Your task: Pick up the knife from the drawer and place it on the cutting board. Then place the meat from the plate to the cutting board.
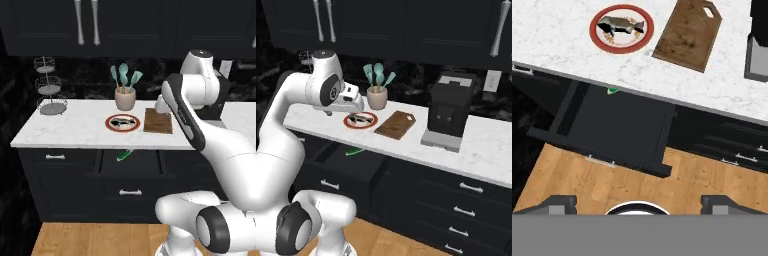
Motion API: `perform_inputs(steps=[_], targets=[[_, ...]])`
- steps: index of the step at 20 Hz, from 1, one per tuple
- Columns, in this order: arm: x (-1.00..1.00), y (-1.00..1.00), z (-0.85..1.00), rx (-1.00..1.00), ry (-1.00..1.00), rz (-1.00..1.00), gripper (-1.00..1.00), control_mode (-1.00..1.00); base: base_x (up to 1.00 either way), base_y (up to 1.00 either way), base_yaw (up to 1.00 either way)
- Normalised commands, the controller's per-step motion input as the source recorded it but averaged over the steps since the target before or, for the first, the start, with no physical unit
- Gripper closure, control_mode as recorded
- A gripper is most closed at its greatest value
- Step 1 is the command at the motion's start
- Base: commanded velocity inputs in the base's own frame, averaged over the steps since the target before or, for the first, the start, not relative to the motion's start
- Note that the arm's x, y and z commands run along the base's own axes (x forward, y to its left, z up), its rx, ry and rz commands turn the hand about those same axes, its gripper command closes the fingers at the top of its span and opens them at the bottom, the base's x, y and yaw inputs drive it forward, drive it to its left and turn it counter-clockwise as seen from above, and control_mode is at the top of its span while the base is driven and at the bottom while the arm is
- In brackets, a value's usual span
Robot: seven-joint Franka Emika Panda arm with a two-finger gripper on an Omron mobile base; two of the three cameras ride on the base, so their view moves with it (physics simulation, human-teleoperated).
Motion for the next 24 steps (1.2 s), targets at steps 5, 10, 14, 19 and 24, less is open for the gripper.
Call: perform_inputs(steps=[5,10,14,19,24], targets=[[0.0,0.0,0.0,0.0,0.0,0.0,-1.0,1.0,0.62,-0.66,0.44],[0.0,0.0,0.0,0.0,0.0,0.0,-1.0,1.0,0.07,-0.95,0.43],[0.0,0.0,0.0,0.0,0.0,0.0,-1.0,1.0,0.0,-0.93,0.41],[0.0,0.0,0.0,0.0,0.0,0.0,-1.0,1.0,0.41,-0.37,0.4],[0.0,0.0,0.0,0.0,0.0,0.0,-1.0,1.0,0.36,-0.31,0.38]])
